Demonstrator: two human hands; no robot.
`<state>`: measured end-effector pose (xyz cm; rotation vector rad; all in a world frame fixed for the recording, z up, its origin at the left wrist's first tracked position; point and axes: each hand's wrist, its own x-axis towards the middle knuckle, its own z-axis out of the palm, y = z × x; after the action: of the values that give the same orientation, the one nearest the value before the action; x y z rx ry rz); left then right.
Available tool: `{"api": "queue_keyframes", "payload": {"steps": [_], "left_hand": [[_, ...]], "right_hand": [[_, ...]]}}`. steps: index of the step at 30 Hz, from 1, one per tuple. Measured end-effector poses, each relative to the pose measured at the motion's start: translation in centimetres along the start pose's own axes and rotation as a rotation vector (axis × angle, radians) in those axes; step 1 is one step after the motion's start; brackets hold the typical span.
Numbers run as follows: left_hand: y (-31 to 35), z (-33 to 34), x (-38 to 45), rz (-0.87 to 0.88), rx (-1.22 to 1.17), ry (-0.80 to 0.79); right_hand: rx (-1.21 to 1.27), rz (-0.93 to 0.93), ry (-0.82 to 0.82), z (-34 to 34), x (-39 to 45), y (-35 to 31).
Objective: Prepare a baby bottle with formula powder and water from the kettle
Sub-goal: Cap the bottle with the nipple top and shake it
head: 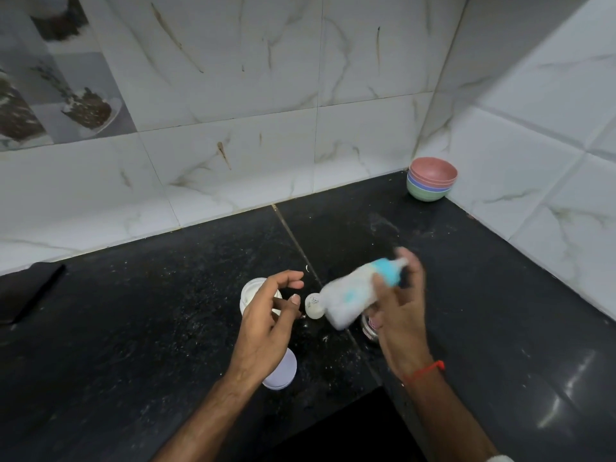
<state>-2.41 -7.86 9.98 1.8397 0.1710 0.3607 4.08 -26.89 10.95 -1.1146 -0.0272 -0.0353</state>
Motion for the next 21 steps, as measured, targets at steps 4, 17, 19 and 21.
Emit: {"api": "queue_keyframes", "payload": {"steps": [4,17,19,21], "left_hand": [[-0.1,0.0,0.0,0.006,0.009,-0.005],[-0.4,-0.4,-0.1,-0.013,0.020,0.003],[-0.4,-0.3,-0.1,-0.010,0.026,-0.003],[-0.3,-0.2,0.0,-0.008,0.021,-0.004]], "right_hand": [[0.001,-0.029,0.008,0.1,0.4,-0.6],[0.027,0.006,0.081,-1.1,0.6,-0.1],[-0.198,0.034,-0.184,-0.7,-0.8,0.2],[-0.121,0.000,-0.116,-0.6,-0.6,0.1]]}}
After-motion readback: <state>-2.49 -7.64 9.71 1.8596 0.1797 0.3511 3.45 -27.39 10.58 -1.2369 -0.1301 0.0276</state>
